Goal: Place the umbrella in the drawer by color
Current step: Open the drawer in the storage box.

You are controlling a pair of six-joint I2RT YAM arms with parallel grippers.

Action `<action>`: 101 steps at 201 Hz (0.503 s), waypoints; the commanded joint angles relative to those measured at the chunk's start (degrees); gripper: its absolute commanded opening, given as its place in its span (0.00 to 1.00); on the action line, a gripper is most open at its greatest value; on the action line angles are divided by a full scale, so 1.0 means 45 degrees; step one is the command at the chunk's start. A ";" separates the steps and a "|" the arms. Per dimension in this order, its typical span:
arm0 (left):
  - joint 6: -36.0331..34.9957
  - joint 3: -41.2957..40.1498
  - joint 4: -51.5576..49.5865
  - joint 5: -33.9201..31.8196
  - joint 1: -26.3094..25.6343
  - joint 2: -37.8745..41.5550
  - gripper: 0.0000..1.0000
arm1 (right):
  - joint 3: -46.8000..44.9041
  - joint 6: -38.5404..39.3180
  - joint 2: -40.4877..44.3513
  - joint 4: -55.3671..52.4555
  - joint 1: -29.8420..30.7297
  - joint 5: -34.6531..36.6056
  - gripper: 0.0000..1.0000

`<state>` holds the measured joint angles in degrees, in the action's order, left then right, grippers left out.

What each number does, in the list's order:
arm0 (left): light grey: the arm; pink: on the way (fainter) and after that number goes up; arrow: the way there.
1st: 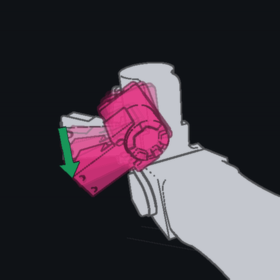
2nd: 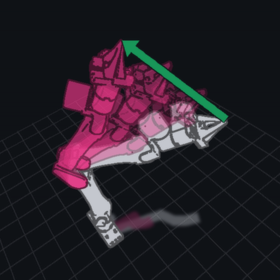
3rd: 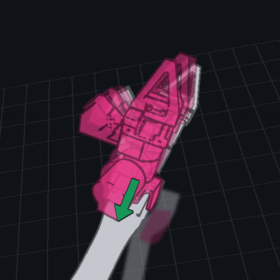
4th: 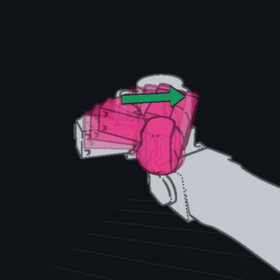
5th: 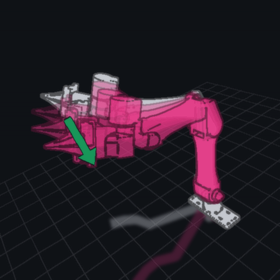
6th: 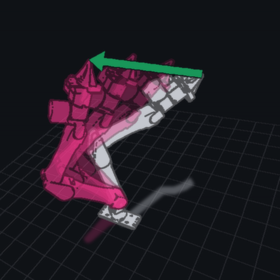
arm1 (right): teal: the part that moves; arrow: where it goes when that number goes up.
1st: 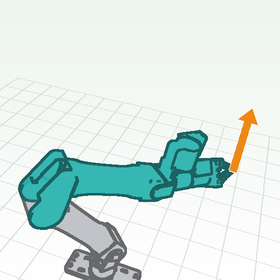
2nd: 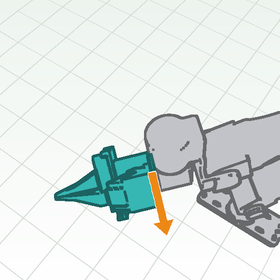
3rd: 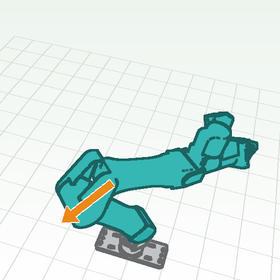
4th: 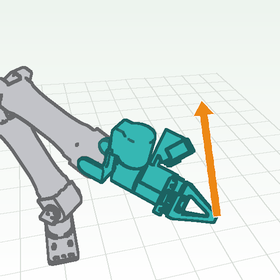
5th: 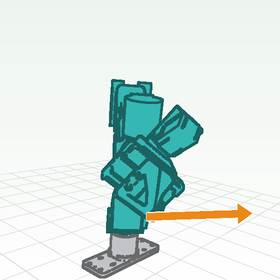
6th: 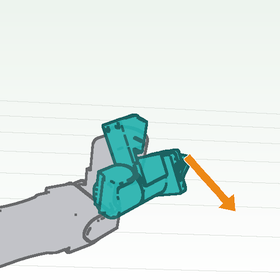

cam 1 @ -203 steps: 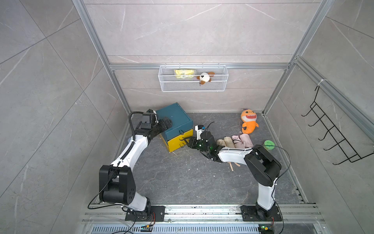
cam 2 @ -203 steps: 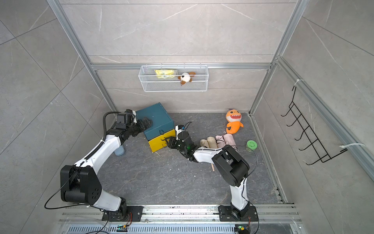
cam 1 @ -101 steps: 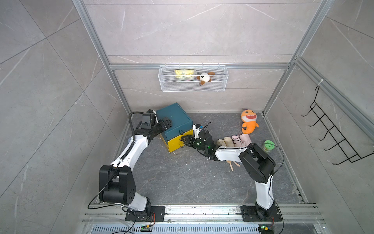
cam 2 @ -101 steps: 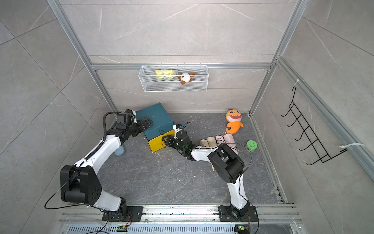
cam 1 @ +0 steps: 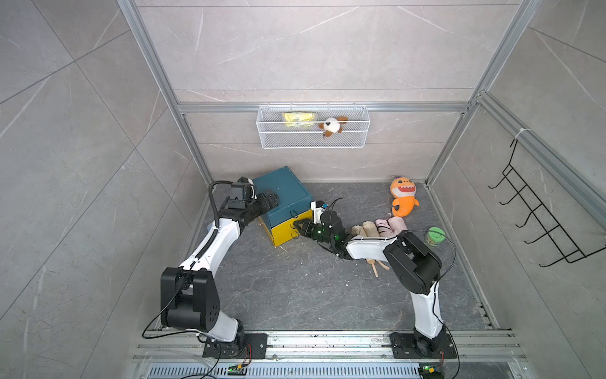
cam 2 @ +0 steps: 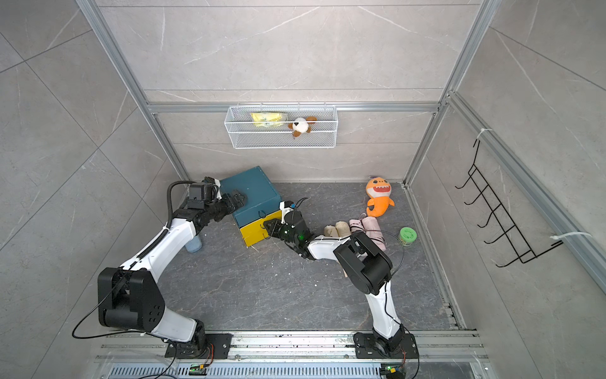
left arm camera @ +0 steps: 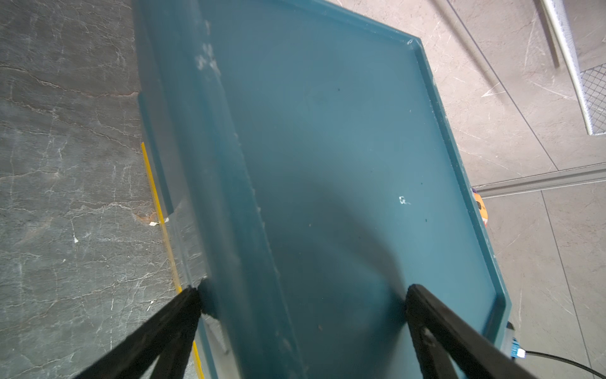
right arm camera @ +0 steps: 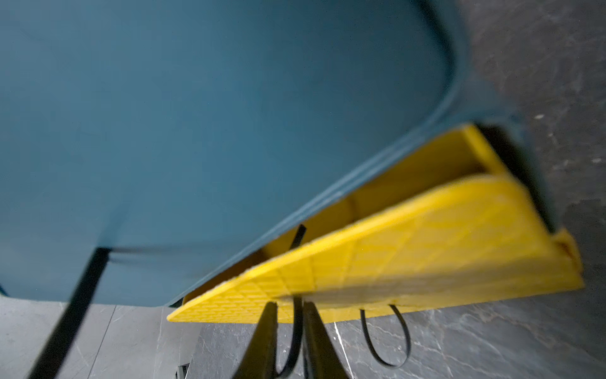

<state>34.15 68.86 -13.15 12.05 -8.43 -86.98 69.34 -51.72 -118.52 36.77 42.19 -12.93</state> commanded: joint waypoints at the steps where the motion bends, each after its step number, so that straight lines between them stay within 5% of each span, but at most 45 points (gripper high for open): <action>1: -0.0116 -0.0402 -0.1219 0.0051 -0.0305 -0.0573 1.00 | 0.0318 -0.0129 -0.0264 0.0444 0.0058 -0.0242 0.13; 101: -0.0176 -0.0439 -0.1220 -0.0043 -0.0305 -0.0597 1.00 | -0.1734 0.0280 0.1137 0.0646 0.0057 0.0158 0.02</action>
<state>34.15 68.86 -13.13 11.94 -8.49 -86.98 65.23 -52.07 -117.30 39.20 42.19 -12.88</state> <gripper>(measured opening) 0.996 0.066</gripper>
